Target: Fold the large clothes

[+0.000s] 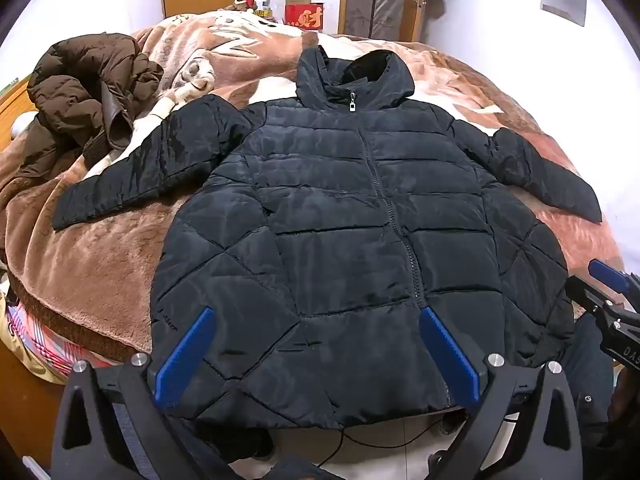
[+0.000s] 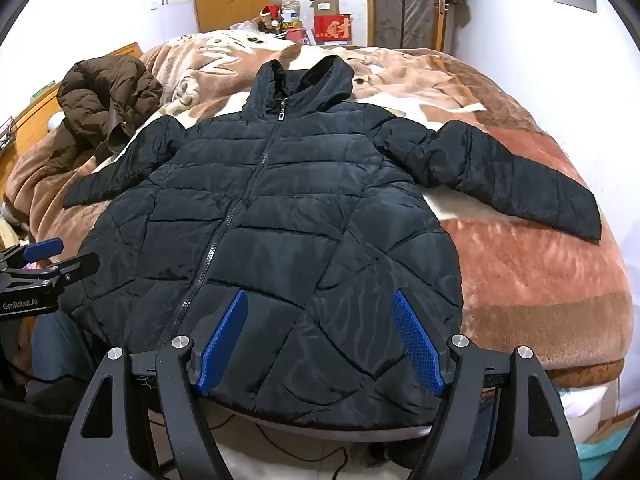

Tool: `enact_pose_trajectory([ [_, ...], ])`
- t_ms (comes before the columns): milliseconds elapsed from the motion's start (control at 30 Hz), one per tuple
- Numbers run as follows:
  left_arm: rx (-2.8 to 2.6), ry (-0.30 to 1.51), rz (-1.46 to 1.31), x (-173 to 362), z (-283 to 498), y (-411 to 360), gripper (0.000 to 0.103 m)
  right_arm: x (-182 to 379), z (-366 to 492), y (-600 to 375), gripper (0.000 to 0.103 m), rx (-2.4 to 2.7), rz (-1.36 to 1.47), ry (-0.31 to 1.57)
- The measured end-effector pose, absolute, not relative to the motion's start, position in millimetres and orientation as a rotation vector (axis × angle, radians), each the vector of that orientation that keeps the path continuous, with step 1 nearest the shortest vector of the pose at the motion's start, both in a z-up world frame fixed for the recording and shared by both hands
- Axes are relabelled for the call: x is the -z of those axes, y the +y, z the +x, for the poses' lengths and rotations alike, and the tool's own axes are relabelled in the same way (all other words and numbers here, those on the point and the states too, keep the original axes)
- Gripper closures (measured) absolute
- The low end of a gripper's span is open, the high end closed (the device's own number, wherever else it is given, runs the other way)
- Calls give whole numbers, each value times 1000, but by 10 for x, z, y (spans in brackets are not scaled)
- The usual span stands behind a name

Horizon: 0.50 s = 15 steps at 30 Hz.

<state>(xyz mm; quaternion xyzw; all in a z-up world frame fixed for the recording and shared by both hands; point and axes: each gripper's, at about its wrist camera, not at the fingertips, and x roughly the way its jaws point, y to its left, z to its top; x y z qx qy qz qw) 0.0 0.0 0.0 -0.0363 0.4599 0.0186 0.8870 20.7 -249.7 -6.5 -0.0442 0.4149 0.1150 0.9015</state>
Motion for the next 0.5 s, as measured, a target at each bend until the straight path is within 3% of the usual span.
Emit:
enact_pose_trajectory([
  [500, -35, 959, -84, 33, -21, -8, 0, 68, 209, -2480, 28, -236, -94, 860],
])
